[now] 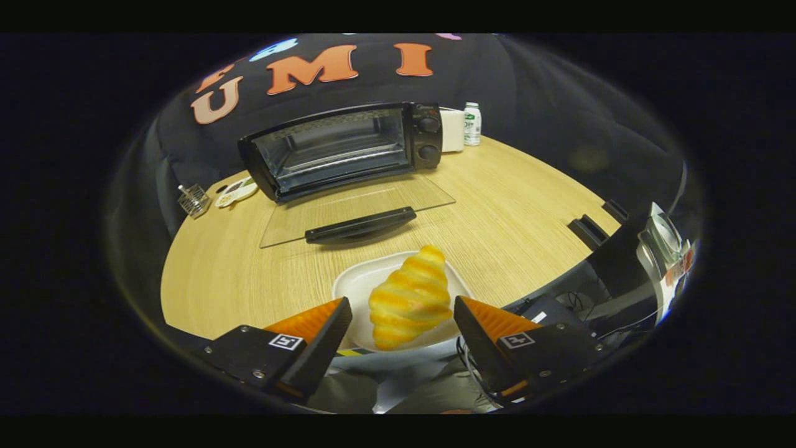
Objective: Open the toaster oven, put the food inside, and close the toaster oven door.
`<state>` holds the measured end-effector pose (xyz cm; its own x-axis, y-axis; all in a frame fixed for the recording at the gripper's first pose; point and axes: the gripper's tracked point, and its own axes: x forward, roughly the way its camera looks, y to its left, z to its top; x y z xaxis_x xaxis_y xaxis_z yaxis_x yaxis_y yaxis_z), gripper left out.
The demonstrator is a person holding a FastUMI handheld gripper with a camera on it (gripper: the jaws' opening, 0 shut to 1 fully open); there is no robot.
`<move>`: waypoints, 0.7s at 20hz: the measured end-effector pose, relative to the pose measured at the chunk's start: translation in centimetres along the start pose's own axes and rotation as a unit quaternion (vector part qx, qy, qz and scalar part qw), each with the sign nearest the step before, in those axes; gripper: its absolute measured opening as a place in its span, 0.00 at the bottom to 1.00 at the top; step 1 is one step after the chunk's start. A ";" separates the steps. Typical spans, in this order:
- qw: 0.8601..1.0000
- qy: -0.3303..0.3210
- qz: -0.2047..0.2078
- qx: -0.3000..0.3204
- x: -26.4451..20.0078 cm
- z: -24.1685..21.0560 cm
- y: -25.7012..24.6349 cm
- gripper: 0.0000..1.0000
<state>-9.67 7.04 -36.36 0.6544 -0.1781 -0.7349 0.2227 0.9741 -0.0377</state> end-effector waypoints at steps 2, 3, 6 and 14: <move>1.000 0.008 -0.010 0.015 0.8 -0.8 0.0 0.99; 1.000 0.011 -0.016 0.019 1.3 -1.2 -0.1 0.99; 0.999 0.022 -0.034 0.029 2.4 -2.1 -0.5 0.99; 0.999 0.009 -0.017 0.038 1.0 0.2 -0.1 0.80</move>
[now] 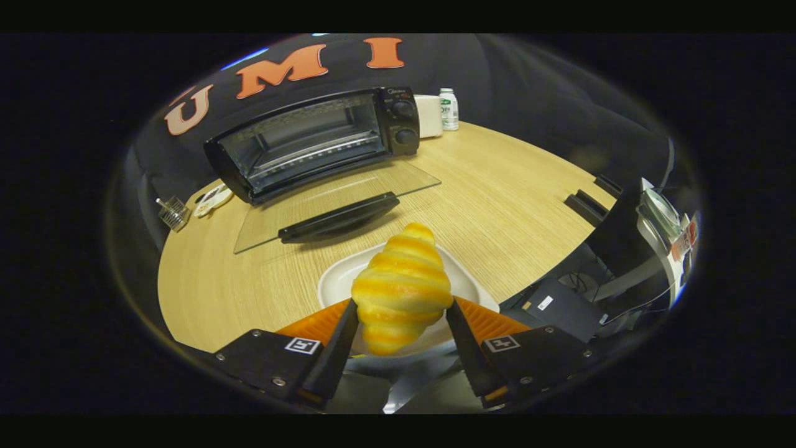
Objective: Open the toaster oven, put the food inside, and close the toaster oven door.
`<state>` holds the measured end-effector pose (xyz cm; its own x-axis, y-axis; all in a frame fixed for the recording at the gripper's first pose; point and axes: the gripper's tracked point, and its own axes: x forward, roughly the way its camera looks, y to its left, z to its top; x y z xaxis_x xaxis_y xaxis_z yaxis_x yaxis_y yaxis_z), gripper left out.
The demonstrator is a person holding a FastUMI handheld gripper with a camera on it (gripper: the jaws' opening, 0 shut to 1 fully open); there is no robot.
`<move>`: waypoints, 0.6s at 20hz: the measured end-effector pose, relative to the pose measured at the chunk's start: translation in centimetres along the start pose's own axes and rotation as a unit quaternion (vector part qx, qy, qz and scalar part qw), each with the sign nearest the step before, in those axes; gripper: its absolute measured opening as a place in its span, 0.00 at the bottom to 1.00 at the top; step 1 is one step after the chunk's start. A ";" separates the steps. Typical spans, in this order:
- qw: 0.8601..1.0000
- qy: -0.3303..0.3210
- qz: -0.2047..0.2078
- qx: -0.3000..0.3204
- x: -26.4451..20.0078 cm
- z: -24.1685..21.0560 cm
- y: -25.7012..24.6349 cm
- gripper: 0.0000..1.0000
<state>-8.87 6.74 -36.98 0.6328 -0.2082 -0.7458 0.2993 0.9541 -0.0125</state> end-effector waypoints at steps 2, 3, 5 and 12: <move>1.000 -0.019 0.012 -0.007 -1.3 2.0 0.1 0.79; 0.999 -0.026 0.017 -0.014 -1.9 3.0 0.1 0.79; 0.999 -0.036 0.031 -0.023 -2.8 4.9 0.3 0.79; 0.990 -0.040 0.095 -0.100 -2.8 10.9 2.7 0.79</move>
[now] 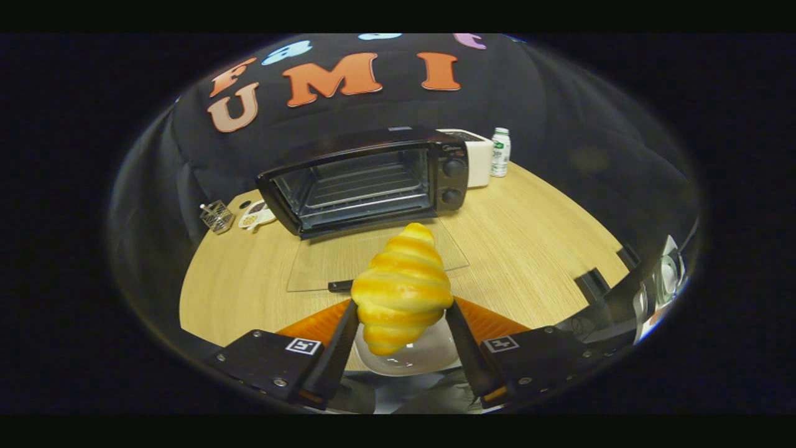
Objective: Open the toaster oven, put the food inside, and close the toaster oven door.
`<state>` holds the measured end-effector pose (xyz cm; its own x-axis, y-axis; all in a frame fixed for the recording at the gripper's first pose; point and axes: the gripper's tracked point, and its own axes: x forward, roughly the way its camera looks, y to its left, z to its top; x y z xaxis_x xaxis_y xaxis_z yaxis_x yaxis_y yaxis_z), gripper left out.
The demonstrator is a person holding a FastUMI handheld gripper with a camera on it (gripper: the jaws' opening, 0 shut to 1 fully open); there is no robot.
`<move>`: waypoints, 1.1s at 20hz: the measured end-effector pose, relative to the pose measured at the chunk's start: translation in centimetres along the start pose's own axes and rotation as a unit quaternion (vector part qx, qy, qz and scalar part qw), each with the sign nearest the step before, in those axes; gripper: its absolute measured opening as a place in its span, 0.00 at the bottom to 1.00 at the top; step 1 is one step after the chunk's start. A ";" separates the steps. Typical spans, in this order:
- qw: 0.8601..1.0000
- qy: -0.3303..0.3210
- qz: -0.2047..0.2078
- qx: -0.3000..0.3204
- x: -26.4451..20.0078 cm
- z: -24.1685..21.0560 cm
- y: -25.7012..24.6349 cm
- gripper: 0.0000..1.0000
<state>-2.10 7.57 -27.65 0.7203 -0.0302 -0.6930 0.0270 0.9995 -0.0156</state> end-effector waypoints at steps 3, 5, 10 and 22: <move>0.999 -0.015 0.014 -0.049 1.3 3.6 0.3 0.79; 0.997 -0.020 0.028 -0.067 2.6 5.5 1.0 0.79; 0.994 -0.014 0.038 -0.099 7.0 8.7 2.3 0.79; 0.993 -0.014 0.113 -0.021 14.3 13.2 6.9 0.79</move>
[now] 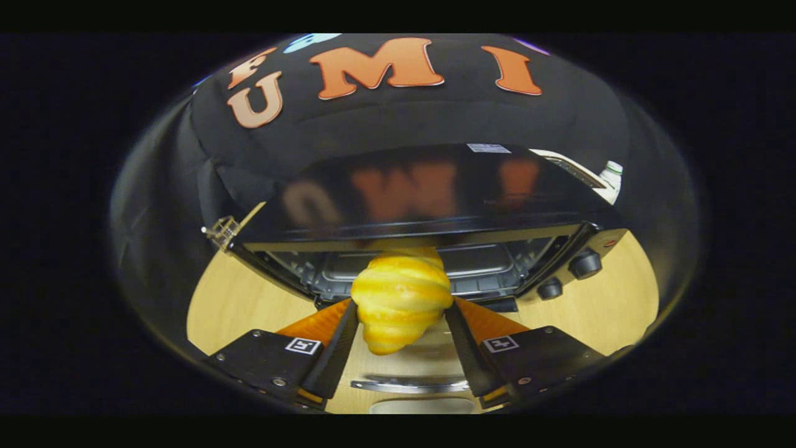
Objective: Open the toaster oven, put the food inside, and close the toaster oven door.
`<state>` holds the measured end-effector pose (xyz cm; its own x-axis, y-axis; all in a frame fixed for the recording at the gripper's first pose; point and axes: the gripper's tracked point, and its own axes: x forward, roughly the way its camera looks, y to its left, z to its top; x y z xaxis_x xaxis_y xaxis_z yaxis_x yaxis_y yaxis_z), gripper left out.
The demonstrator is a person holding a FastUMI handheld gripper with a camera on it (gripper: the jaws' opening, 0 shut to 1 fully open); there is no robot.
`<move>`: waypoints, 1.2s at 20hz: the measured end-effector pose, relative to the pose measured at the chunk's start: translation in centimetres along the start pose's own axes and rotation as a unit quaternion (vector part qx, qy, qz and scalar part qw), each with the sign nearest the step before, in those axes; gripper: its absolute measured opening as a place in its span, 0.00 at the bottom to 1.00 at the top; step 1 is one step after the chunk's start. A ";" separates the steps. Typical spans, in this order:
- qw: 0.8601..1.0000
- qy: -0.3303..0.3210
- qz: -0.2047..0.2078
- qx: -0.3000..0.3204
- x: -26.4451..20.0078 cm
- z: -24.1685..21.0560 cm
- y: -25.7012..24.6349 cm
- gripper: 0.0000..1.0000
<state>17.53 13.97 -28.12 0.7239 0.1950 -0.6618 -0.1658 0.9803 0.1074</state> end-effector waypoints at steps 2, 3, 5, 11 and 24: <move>0.999 -0.016 0.016 0.026 0.6 0.7 -0.3 0.79; 0.999 -0.025 0.021 0.035 1.0 1.1 -0.3 0.79; 0.998 -0.019 0.030 0.053 2.0 0.8 -0.1 0.79; 0.998 -0.038 0.009 0.045 2.8 1.5 -0.9 0.80; 0.997 -0.070 -0.005 0.042 -4.5 -3.6 -3.0 0.98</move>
<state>12.39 10.04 -28.15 0.8125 0.1826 -0.5537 -0.1063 0.9802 0.1673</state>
